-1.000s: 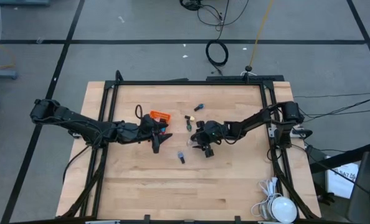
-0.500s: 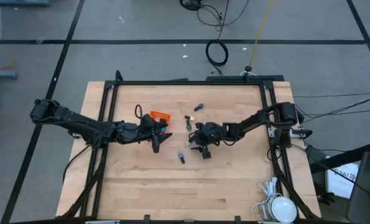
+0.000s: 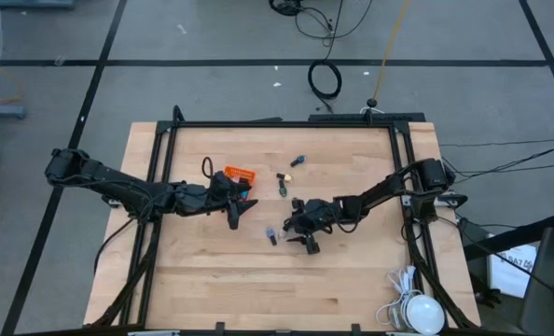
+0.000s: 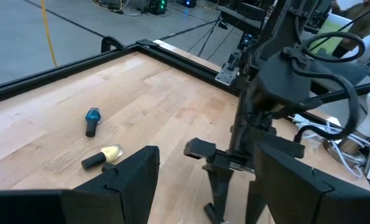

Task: Pick & Place Nail Polish
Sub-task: Put the brown nail polish into the orange basket

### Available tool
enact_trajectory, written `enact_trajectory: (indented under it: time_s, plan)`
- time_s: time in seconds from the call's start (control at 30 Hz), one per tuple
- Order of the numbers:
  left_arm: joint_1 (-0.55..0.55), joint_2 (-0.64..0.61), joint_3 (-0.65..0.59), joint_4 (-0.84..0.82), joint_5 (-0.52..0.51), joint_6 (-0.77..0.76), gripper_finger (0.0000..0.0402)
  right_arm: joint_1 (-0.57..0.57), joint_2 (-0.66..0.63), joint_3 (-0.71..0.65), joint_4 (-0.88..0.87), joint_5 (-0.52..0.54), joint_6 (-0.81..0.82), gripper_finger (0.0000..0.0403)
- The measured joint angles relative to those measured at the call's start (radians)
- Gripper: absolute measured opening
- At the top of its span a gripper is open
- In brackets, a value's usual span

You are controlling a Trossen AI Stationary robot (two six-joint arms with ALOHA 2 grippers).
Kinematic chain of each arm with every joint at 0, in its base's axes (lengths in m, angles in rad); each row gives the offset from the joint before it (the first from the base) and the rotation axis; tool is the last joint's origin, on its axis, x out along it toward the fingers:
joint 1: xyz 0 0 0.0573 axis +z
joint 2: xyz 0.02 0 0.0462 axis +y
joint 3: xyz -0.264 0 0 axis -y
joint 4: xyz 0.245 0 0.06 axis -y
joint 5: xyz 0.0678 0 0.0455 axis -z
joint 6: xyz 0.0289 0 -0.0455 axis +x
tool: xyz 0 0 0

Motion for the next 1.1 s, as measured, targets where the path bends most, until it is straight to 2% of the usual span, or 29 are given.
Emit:
enact_trajectory:
  time_s: [0.13,0.4,0.57,0.83,1.1]
  plan:
    - [0.0,0.0,0.0,0.0,0.0,0.0,0.0255,0.021,-0.011,-0.002,0.013,0.009,-0.019,0.0196]
    - [0.0,0.0,0.0,0.0,0.001,0.0,0.0255,0.054,-0.03,-0.006,0.096,0.131,-0.155,0.0196]
    - [0.0,0.0,0.0,0.001,0.0,0.0,0.0255,0.033,-0.031,-0.005,0.11,0.127,-0.168,0.0196]
    - [0.0,0.0,0.0,0.001,0.0,0.0,0.0255,0.002,-0.032,-0.003,0.004,0.096,-0.145,0.0196]
    - [0.0,0.0,0.0,0.001,-0.001,0.0,0.0255,0.003,-0.032,-0.003,-0.006,0.071,-0.108,0.0196]
